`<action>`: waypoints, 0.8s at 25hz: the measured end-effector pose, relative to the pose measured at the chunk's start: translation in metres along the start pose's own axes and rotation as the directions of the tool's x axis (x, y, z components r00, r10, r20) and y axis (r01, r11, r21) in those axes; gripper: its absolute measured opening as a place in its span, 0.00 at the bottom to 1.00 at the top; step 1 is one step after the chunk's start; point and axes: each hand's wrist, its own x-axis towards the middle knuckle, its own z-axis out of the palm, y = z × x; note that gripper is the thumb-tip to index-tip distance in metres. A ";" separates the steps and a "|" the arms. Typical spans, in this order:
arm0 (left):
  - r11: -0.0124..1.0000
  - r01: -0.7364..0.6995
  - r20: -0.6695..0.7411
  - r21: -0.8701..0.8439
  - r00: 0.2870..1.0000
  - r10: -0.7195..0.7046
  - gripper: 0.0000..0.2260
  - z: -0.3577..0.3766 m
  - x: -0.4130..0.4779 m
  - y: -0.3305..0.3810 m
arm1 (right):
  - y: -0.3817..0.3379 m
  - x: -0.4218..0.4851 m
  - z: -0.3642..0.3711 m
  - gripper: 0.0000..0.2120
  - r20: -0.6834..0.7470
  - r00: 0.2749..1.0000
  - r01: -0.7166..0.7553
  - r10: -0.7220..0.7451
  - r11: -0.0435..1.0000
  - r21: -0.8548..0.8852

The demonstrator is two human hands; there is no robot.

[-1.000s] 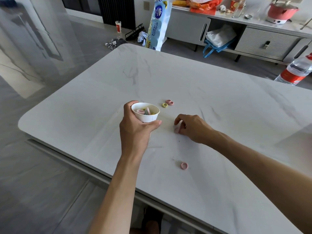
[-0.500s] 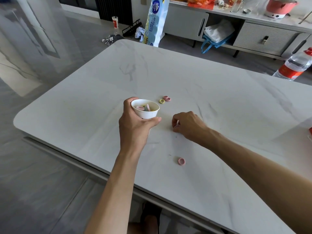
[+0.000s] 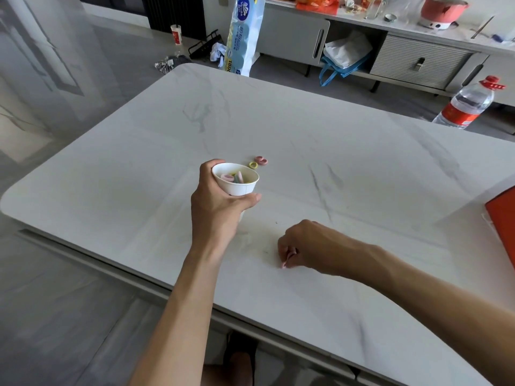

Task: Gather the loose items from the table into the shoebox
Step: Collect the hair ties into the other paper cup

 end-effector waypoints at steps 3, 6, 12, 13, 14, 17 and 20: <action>0.998 -0.027 0.009 0.049 1.000 0.027 0.30 0.001 -0.001 0.002 | 0.003 0.007 -0.035 0.01 -0.293 0.951 -0.037 0.097 0.978 0.206; 0.995 -0.064 0.033 0.072 0.998 0.062 0.31 0.002 -0.001 0.005 | -0.011 0.023 -0.085 0.03 -0.534 0.827 0.129 0.175 0.866 0.483; 0.997 -0.071 0.073 0.022 0.995 0.069 0.30 0.002 -0.004 0.008 | -0.054 0.049 -0.093 0.13 -0.368 0.922 0.186 -0.118 0.970 0.156; 0.998 -0.069 0.068 0.011 0.995 0.068 0.30 0.000 -0.004 0.007 | -0.054 0.050 -0.093 0.15 -0.359 0.924 0.187 -0.132 0.975 0.123; 0.998 -0.065 0.058 0.001 0.996 0.065 0.30 -0.002 -0.003 0.007 | -0.054 0.051 -0.094 0.16 -0.365 0.921 0.195 -0.137 0.972 0.128; 0.998 -0.066 0.031 -0.016 0.997 0.067 0.30 -0.005 -0.001 0.007 | -0.055 0.051 -0.101 0.11 -0.411 0.903 0.238 -0.128 0.944 0.229; 0.997 -0.072 -0.001 -0.027 0.997 0.072 0.31 -0.006 0.001 0.007 | -0.057 0.053 -0.107 0.09 -0.466 0.880 0.271 -0.095 0.906 0.326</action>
